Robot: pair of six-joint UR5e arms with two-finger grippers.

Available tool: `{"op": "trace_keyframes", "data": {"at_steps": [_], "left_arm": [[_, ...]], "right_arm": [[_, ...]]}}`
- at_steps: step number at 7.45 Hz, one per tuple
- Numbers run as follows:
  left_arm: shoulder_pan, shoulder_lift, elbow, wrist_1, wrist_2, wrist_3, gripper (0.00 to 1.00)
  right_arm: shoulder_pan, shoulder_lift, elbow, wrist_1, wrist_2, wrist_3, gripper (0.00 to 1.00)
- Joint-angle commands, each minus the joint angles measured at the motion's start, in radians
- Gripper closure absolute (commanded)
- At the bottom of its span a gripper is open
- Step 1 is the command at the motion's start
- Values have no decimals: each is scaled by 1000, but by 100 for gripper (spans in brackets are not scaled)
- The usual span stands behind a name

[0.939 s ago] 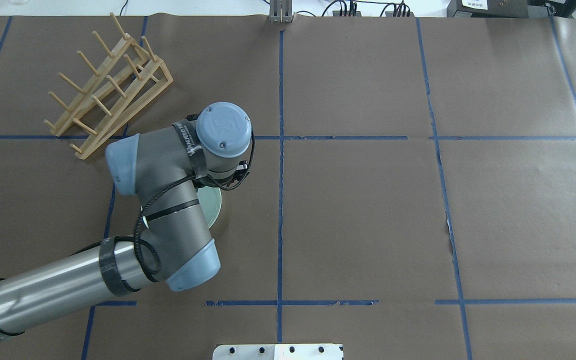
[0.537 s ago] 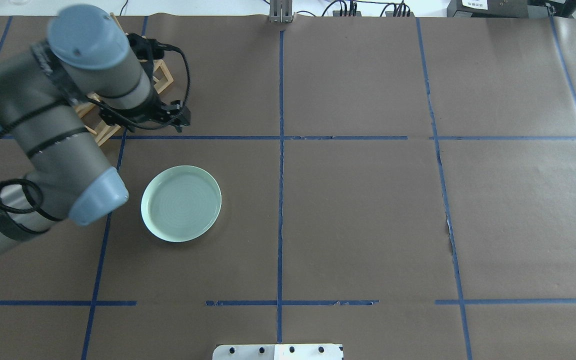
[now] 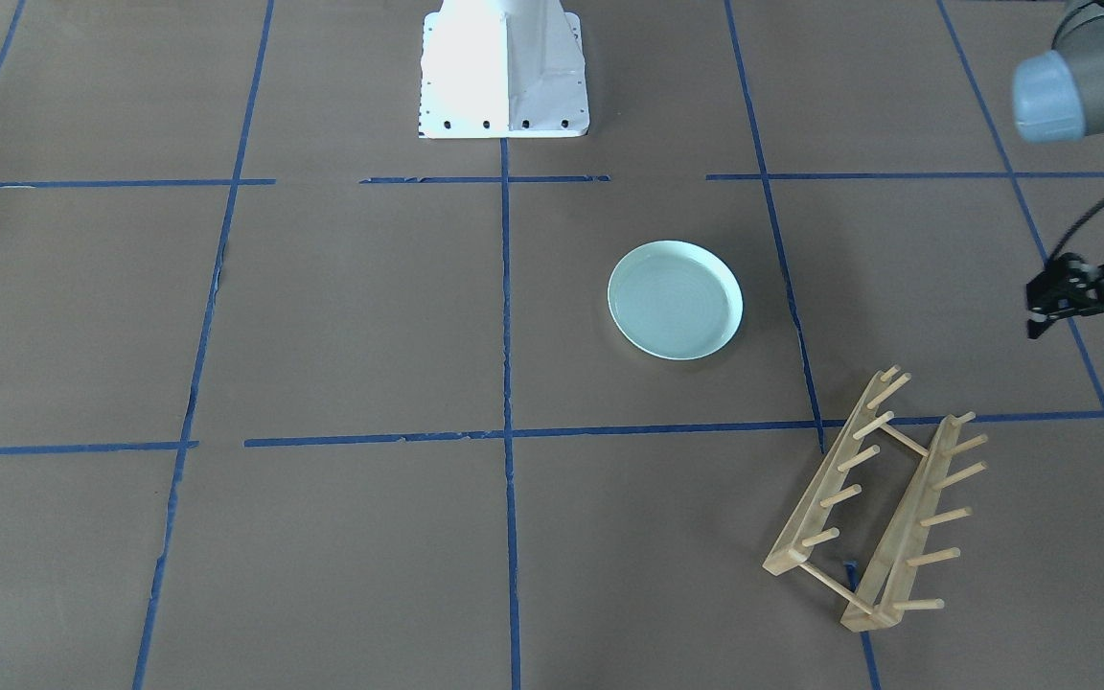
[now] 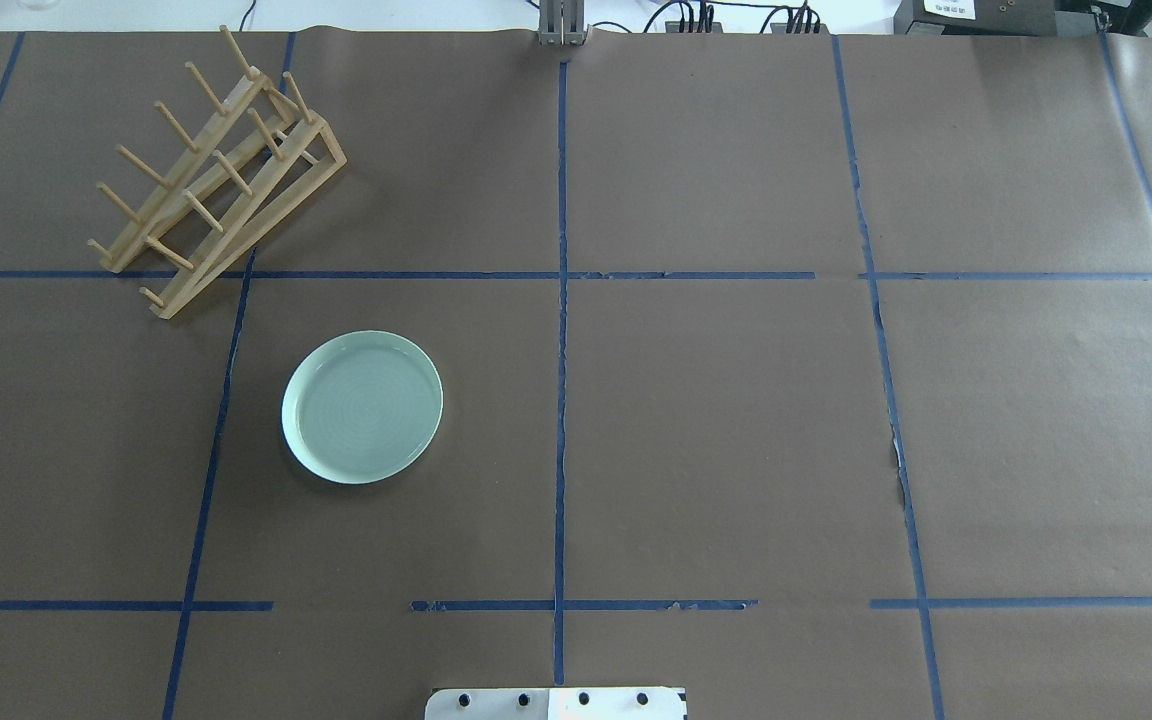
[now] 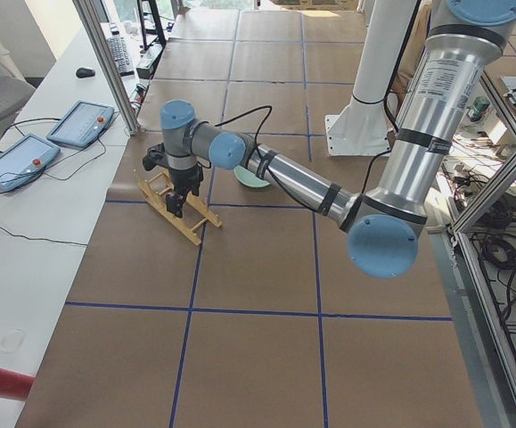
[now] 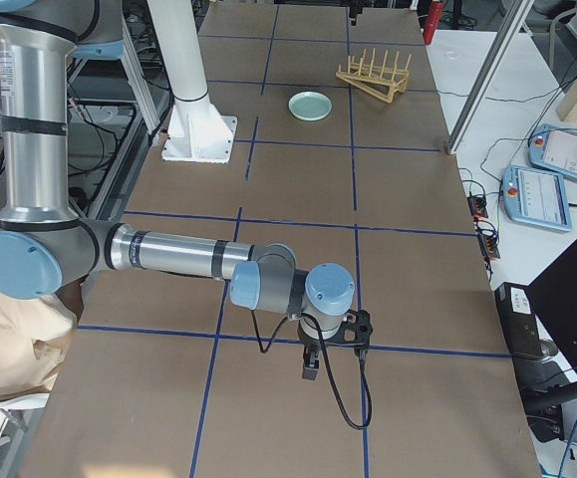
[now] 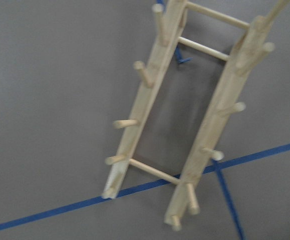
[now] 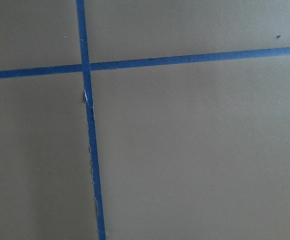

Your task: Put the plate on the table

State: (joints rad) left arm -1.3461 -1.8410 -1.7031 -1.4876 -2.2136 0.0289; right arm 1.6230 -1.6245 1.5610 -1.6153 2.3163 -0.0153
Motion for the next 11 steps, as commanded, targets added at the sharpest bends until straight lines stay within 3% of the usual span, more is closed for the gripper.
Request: {"op": "trace_keyframes", "data": {"at_steps": [1, 3, 7, 9, 11], "left_arm": [[-241, 55, 214, -6, -40, 377, 0], [-306, 254, 229, -32, -234, 373, 0], [-307, 261, 195, -89, -210, 350, 0], [-307, 272, 110, -88, -142, 86, 0], [-307, 273, 109, -86, -155, 85, 0]], "right_arm": [[0, 0, -1, 0, 0, 0, 0], [0, 0, -1, 0, 0, 0, 0], [0, 0, 1, 0, 0, 0, 0], [0, 0, -1, 0, 0, 0, 0], [0, 0, -1, 0, 0, 0, 0]]}}
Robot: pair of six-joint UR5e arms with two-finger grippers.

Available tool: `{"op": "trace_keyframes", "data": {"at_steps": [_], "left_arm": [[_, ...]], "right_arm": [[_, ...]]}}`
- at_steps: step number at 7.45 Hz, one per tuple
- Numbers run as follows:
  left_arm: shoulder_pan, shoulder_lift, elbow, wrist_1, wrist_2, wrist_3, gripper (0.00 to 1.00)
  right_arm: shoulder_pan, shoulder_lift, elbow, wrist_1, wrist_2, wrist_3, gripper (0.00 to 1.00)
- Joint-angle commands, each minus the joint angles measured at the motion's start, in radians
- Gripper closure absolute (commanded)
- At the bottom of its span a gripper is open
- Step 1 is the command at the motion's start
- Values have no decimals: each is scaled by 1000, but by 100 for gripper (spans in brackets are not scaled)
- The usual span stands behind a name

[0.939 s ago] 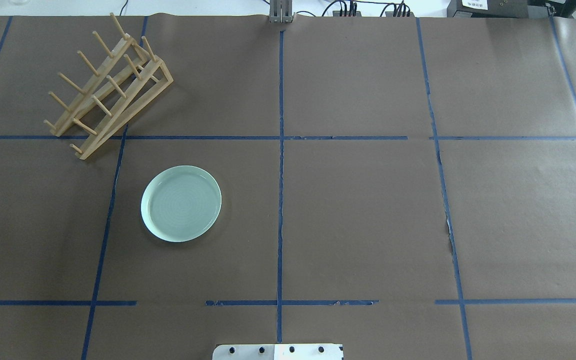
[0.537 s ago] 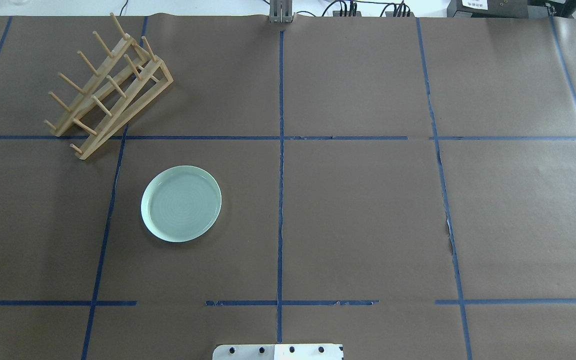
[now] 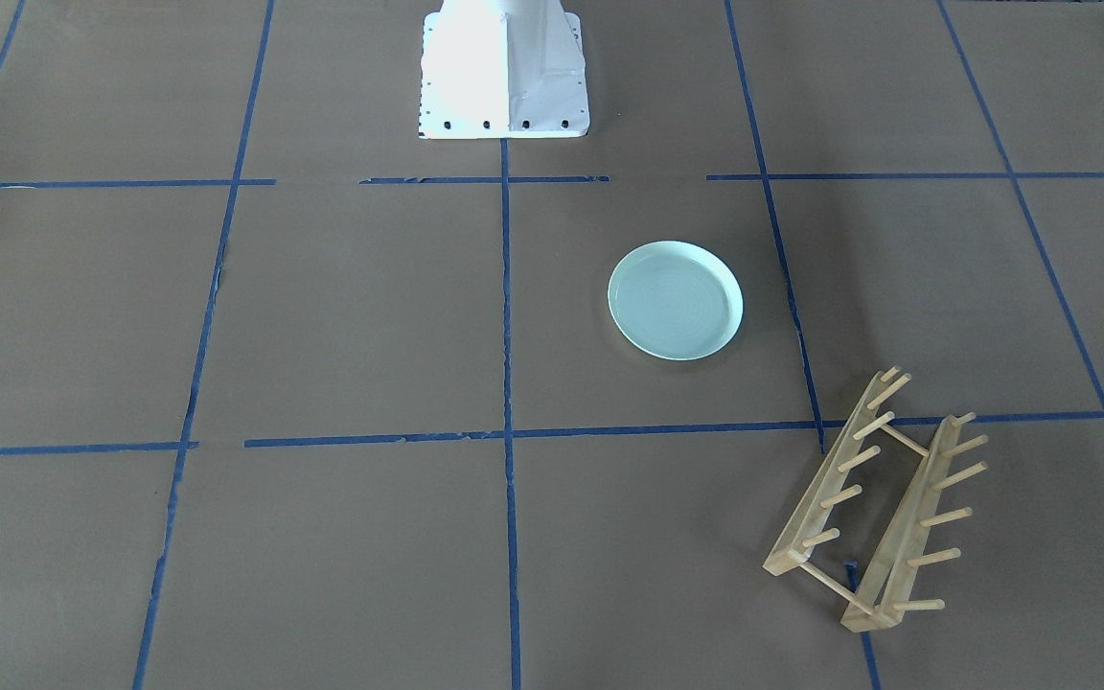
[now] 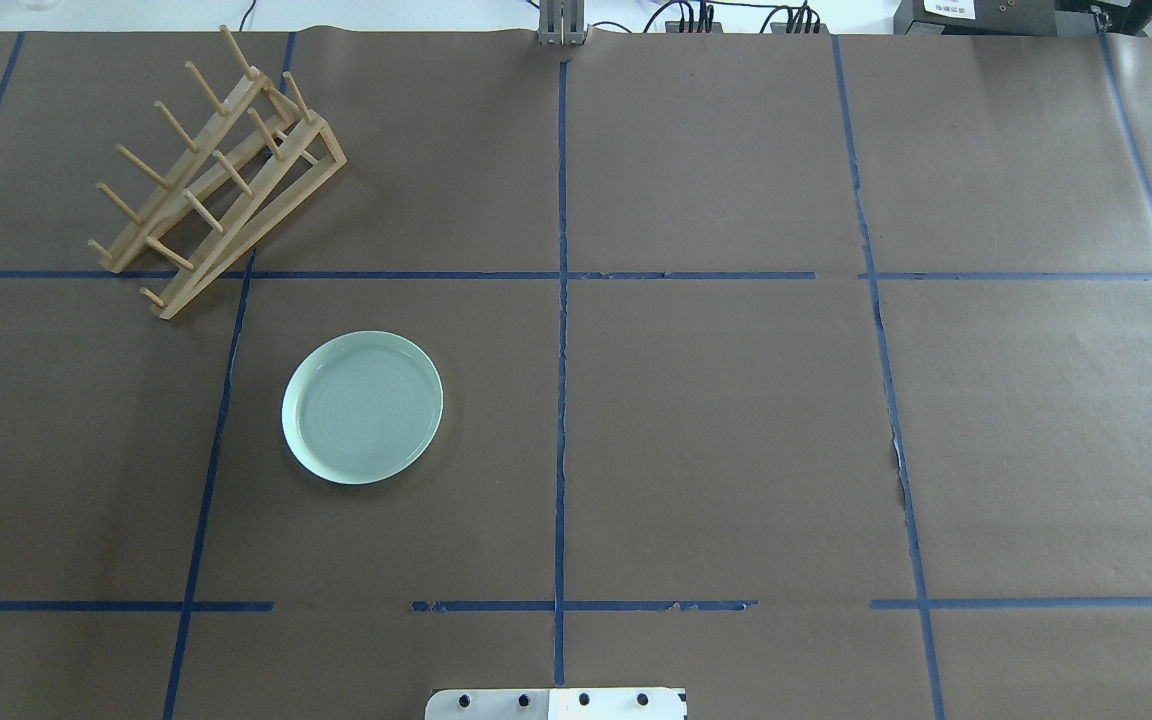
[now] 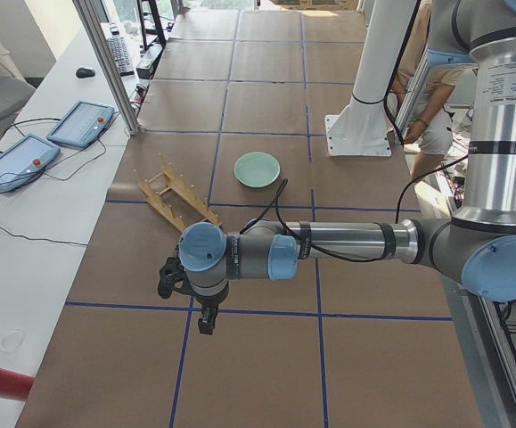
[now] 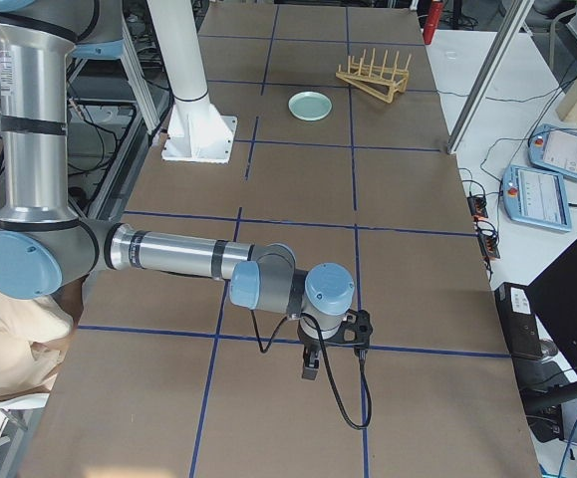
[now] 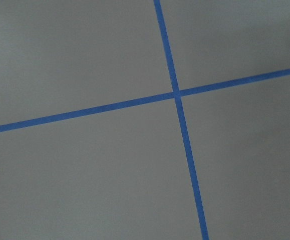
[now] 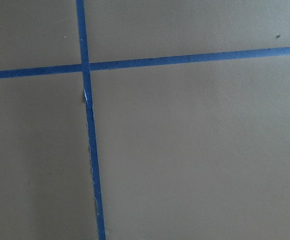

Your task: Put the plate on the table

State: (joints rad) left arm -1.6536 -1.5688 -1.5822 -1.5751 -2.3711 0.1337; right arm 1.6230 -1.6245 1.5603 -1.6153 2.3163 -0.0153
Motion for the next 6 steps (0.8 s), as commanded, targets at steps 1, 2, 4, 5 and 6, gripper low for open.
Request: {"op": "trace_keyframes", "data": {"at_steps": [1, 2, 4, 5, 6], "left_arm": [[1, -2, -6, -2, 13, -19, 0], [3, -16, -15, -5, 6, -17, 0], [3, -17, -27, -11, 4, -19, 0], [3, -16, -28, -11, 4, -19, 0], [3, -17, -28, -11, 4, -19, 0]], "right_arm": [[0, 0, 0, 0, 0, 0, 0], [0, 0, 1, 0, 0, 0, 0], [0, 0, 1, 0, 0, 0, 0], [0, 0, 0, 0, 0, 0, 0], [0, 0, 1, 0, 0, 0, 0]]}}
